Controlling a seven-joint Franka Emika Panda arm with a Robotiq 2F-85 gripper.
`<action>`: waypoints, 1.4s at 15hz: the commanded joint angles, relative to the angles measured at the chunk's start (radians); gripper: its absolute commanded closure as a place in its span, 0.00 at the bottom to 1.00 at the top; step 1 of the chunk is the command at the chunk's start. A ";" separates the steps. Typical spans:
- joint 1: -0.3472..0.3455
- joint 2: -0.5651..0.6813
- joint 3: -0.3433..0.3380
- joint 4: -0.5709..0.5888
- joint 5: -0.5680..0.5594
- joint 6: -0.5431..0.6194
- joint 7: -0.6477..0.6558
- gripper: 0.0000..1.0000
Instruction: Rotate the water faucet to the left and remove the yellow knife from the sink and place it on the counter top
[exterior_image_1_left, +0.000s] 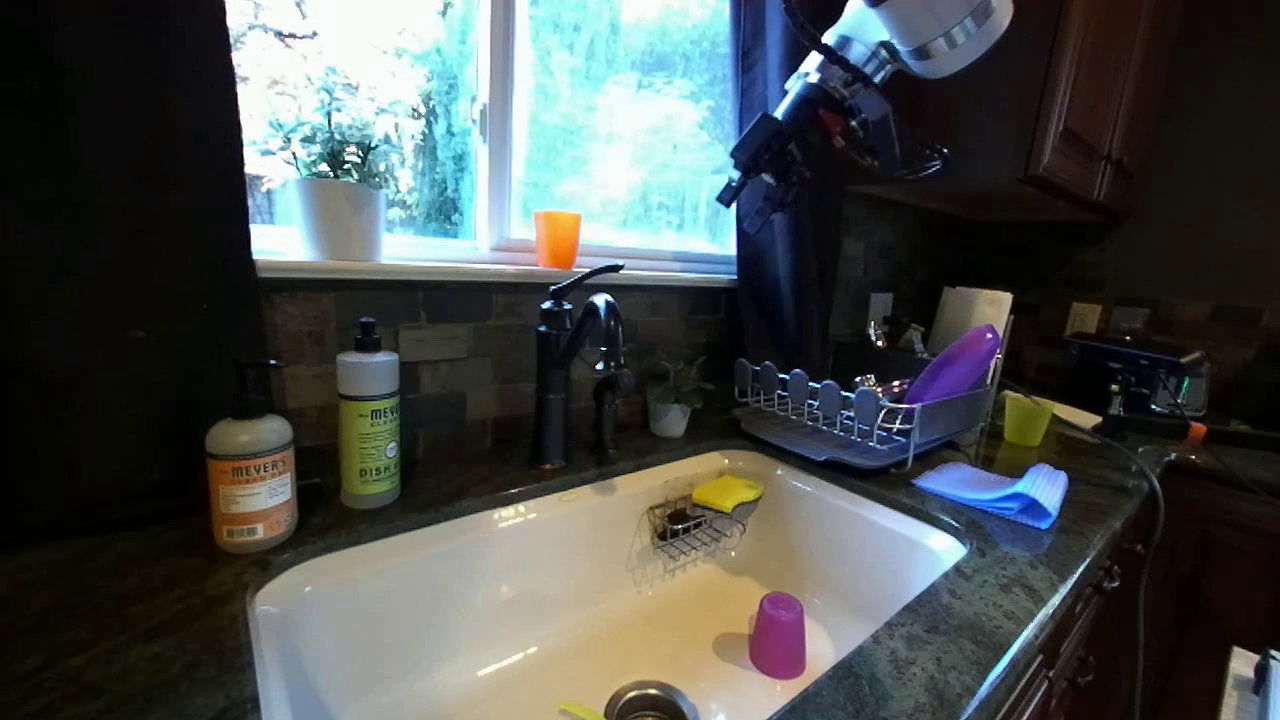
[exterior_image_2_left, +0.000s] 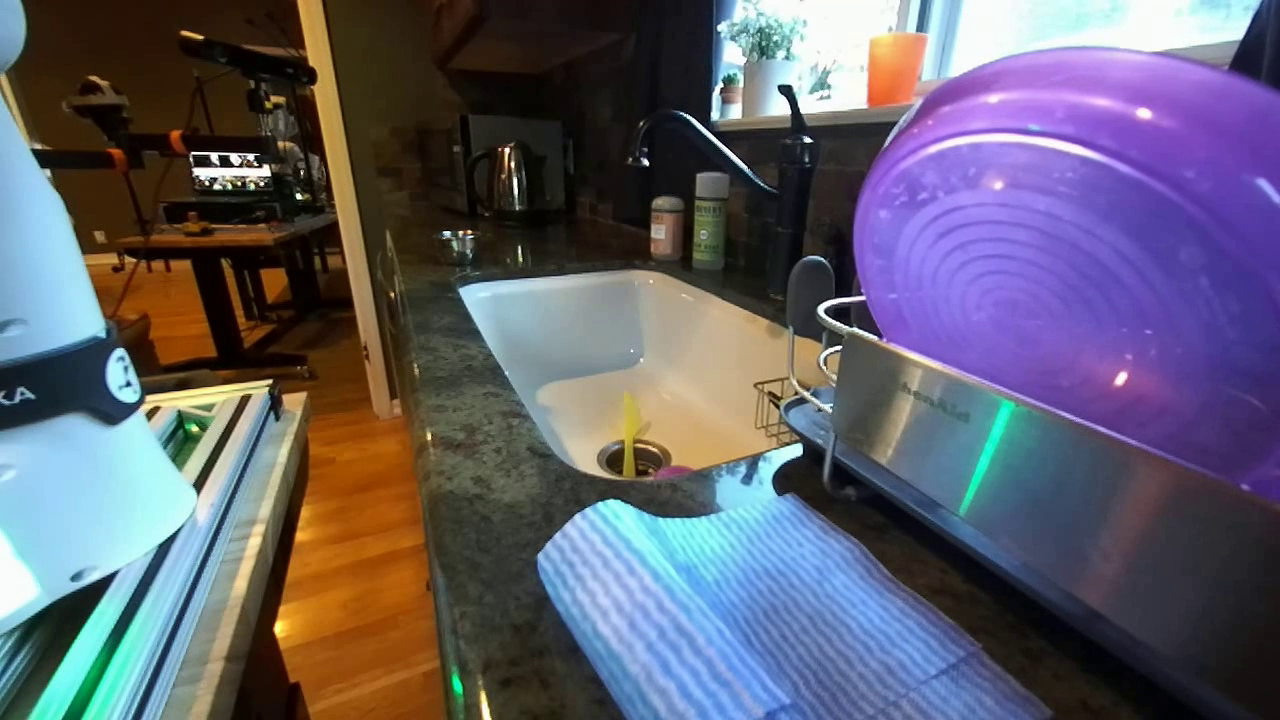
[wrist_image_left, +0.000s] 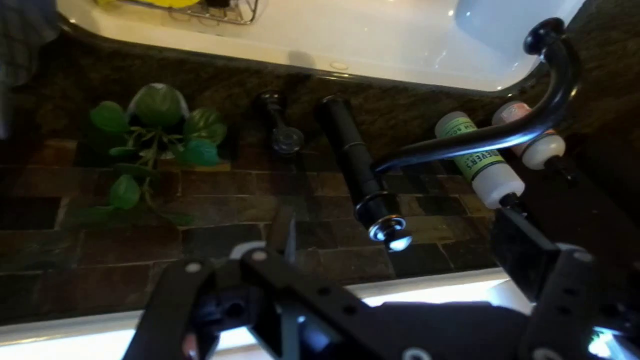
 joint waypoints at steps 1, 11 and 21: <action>0.014 0.106 0.126 0.070 0.032 -0.004 0.120 0.00; -0.004 0.171 0.235 0.132 0.042 -0.108 0.184 0.00; -0.017 0.160 0.293 0.146 -0.245 -0.181 0.460 0.00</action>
